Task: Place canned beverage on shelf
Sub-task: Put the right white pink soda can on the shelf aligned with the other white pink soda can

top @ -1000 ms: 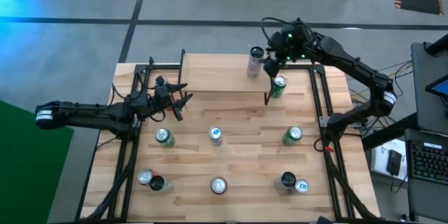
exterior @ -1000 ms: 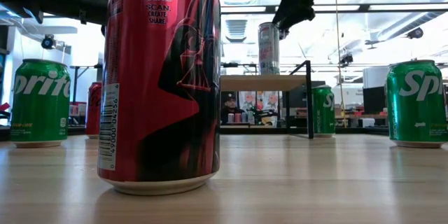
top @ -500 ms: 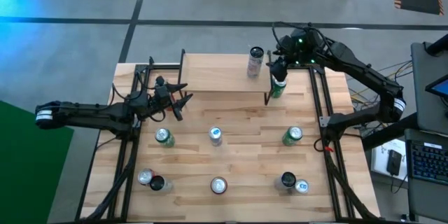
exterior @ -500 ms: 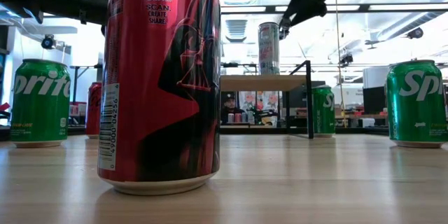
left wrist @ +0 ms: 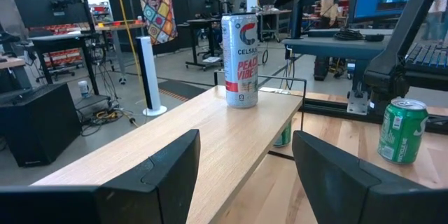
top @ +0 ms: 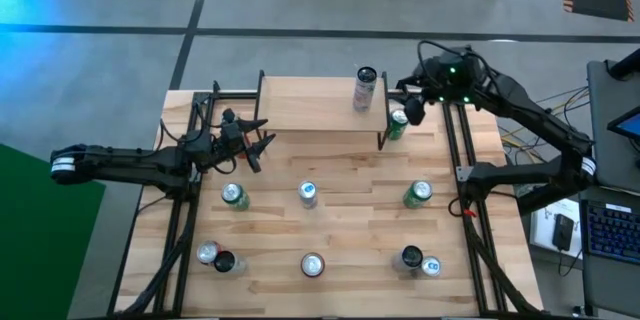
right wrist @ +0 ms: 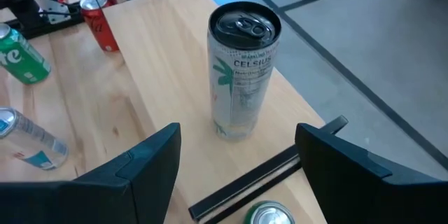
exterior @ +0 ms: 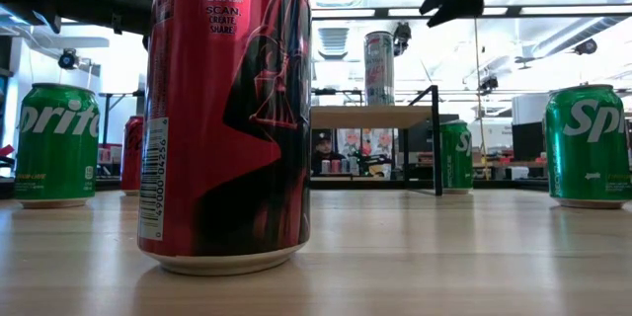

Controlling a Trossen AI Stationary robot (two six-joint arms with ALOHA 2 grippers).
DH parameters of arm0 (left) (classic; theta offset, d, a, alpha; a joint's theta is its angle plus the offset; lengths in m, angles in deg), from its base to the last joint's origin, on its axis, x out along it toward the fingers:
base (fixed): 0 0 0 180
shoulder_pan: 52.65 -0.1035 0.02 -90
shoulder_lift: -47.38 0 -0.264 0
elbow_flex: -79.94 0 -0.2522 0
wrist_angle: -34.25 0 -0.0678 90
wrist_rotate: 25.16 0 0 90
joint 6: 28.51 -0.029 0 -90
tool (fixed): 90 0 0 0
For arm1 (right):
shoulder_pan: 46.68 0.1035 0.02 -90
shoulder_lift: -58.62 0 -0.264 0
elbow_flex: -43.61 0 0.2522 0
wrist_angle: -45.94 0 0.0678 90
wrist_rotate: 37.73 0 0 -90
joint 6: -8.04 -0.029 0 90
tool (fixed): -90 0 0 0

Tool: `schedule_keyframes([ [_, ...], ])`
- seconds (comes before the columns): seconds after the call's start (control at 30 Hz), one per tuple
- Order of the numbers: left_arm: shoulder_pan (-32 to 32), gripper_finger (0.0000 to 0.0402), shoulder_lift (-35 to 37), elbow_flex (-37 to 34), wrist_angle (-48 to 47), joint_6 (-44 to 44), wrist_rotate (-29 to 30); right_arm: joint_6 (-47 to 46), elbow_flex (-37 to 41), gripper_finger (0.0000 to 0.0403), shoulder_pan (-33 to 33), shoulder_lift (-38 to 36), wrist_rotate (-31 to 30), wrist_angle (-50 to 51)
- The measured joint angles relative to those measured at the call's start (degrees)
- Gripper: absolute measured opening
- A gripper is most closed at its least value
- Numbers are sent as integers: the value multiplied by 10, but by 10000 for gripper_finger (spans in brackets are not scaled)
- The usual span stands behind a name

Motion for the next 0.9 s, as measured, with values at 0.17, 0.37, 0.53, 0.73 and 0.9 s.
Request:
schedule_keyframes([
  [0.17,0,215,0,0,0,0,0,-6,16,270,0,-24,0,-1],
  [0.37,0,215,0,0,0,0,0,-13,35,270,0,-45,0,-1],
  [0.53,0,215,0,0,0,0,0,-17,59,270,0,-63,0,-2],
  [0.73,0,215,0,0,0,0,0,-30,110,270,0,-98,0,-23],
  [0.9,0,215,0,0,0,0,0,-37,144,270,0,-127,0,-30],
])
